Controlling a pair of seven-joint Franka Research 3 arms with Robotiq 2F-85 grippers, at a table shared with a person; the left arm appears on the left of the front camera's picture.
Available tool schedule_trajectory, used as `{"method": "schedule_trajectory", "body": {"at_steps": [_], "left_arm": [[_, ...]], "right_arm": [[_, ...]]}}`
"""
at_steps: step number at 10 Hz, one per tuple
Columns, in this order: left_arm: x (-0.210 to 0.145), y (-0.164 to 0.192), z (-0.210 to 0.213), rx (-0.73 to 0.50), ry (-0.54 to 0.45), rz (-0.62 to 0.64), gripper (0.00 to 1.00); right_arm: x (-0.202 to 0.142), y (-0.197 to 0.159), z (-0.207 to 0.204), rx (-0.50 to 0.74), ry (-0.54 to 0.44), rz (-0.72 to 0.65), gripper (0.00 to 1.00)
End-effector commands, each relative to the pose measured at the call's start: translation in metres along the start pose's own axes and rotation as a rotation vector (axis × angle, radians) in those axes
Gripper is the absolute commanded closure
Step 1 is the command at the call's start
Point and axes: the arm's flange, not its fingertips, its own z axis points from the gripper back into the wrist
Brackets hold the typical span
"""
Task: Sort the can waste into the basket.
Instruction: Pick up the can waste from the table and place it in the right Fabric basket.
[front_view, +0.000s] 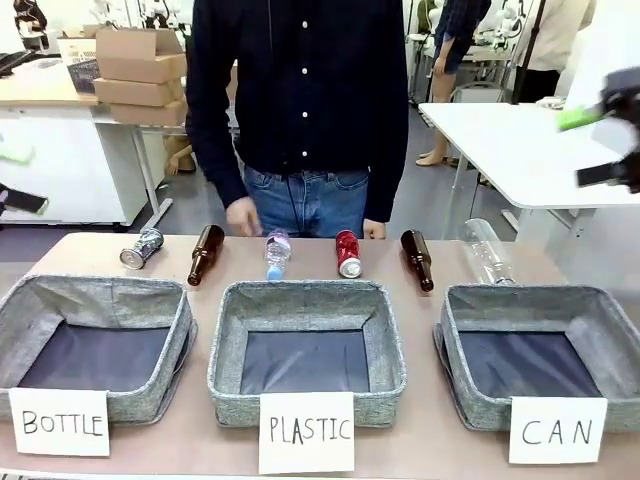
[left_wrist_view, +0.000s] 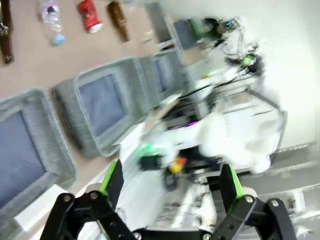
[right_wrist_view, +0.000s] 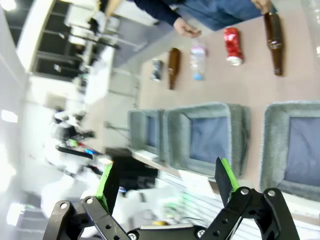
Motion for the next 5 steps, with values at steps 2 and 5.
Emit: {"method": "schedule_trajectory", "body": {"at_steps": [2, 5], "left_arm": [[0.015, 0.016, 0.014, -0.128, -0.195, 0.203, 0.00], [0.023, 0.030, 0.003, 0.006, -0.191, 0.299, 0.00]], "right_arm": [[-0.030, -0.048, 0.022, 0.174, -0.192, -0.241, 0.00], [-0.020, -0.060, 0.006, 0.030, -0.069, -0.170, 0.00]]}}
